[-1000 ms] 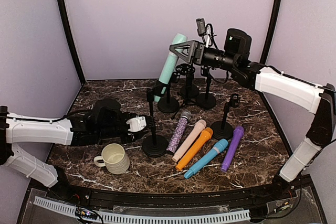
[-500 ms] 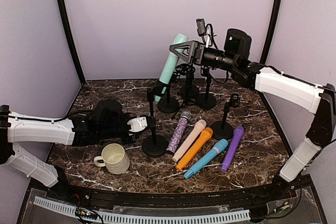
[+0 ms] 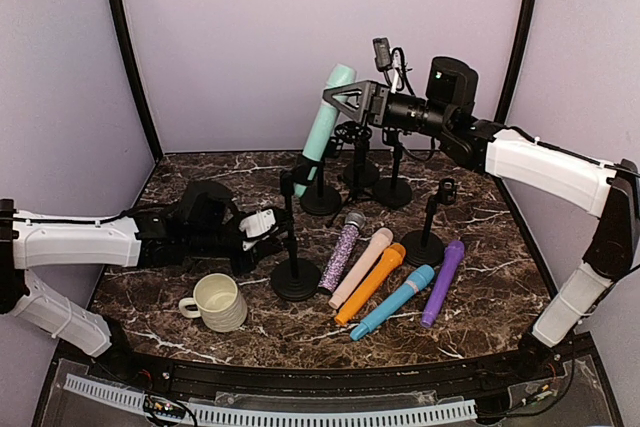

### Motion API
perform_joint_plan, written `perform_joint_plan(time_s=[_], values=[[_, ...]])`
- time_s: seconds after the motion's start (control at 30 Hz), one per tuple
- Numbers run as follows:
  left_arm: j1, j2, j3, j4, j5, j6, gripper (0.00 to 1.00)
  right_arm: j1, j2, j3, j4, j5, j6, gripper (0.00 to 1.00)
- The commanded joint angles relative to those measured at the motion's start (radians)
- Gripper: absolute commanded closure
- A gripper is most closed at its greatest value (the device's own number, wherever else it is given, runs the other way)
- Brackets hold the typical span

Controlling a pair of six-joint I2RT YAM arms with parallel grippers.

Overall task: Remove the microphone from the stand
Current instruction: Unscrew the knob on the microphone stand.

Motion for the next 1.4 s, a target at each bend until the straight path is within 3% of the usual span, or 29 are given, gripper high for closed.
perform_joint_plan(time_s=[0.0, 0.4, 1.07, 1.2, 1.33, 1.37], values=[[0.043, 0.006, 0.029, -0.108, 0.198, -0.113, 0.94, 0.003, -0.026, -0.002, 0.029, 0.006, -0.014, 0.17], [0.172, 0.111, 0.108, -0.203, 0.554, -0.251, 0.95, 0.012, -0.024, 0.002, 0.033, -0.003, -0.025, 0.14], [0.247, 0.188, 0.139, -0.281, 0.756, -0.309, 0.95, 0.021, -0.019, 0.001, 0.009, 0.047, -0.042, 0.14], [0.25, 0.189, 0.143, -0.282, 0.758, -0.313, 0.9, 0.023, -0.024, -0.001, 0.003, 0.057, -0.047, 0.14], [0.249, 0.151, 0.137, -0.228, 0.727, -0.317, 0.78, 0.023, -0.035, -0.01, 0.004, 0.066, -0.05, 0.14], [0.25, 0.143, 0.137, -0.215, 0.714, -0.321, 0.71, 0.023, -0.038, -0.013, 0.003, 0.068, -0.052, 0.14]])
